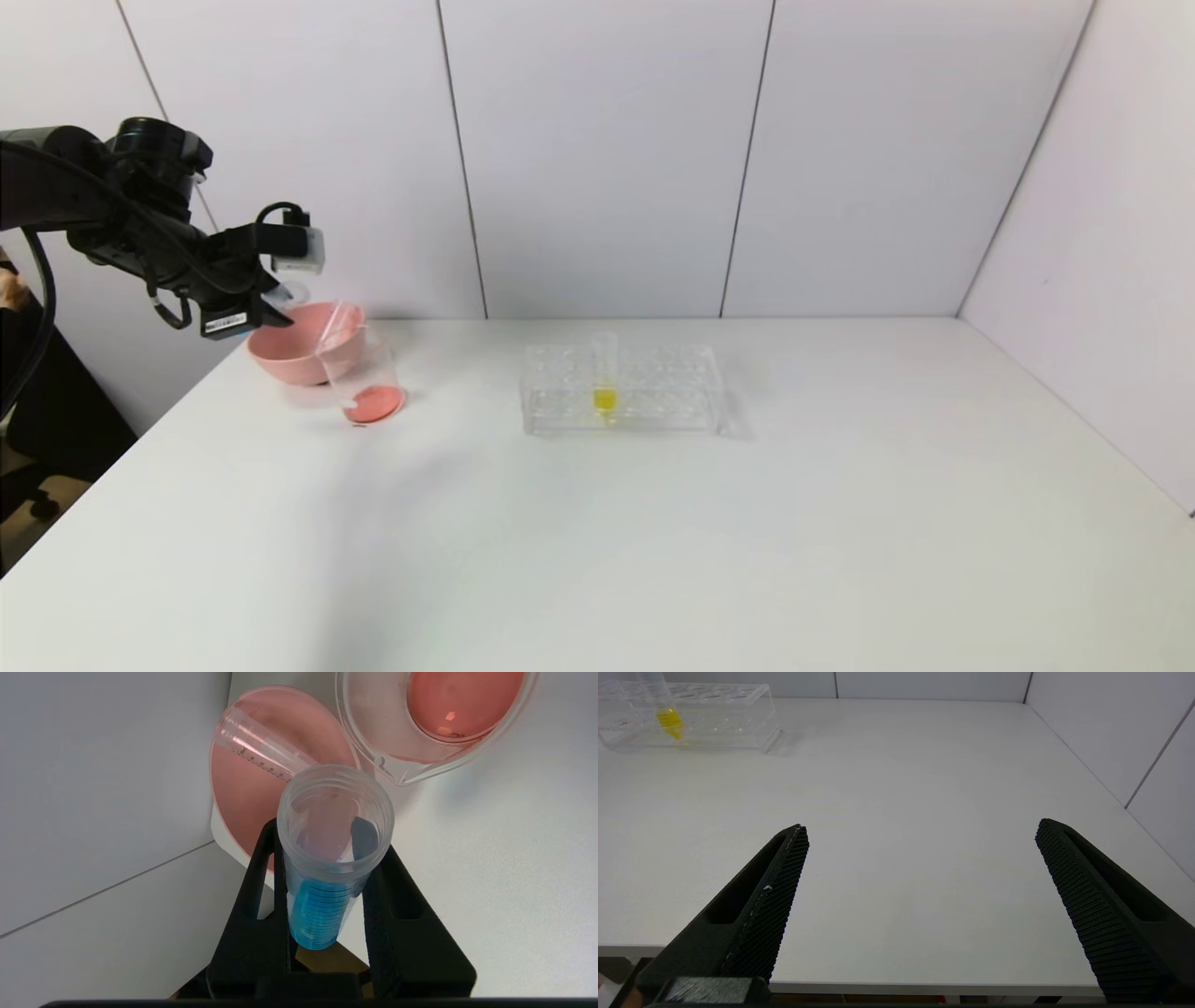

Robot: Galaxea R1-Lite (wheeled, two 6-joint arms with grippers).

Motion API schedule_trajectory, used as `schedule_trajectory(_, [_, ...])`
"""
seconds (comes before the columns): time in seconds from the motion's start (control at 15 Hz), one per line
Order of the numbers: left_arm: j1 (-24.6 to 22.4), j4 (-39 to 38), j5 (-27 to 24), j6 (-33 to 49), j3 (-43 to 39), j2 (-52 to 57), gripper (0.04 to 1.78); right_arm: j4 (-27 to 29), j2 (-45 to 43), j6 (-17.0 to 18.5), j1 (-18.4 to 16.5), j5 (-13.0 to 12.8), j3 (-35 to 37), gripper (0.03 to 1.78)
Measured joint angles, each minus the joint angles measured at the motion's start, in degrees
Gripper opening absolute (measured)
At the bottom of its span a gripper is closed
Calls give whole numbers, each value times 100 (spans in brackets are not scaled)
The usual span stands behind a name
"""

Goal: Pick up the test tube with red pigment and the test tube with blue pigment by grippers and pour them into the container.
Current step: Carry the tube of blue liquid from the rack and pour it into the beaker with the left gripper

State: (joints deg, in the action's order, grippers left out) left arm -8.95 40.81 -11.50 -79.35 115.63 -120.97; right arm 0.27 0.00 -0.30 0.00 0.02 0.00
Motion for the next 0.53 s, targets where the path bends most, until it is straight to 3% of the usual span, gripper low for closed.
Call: schedule_trajectory(0.53, [143,-82,273,-551,30,-52,46,-2,0,0,0,-2,0,177])
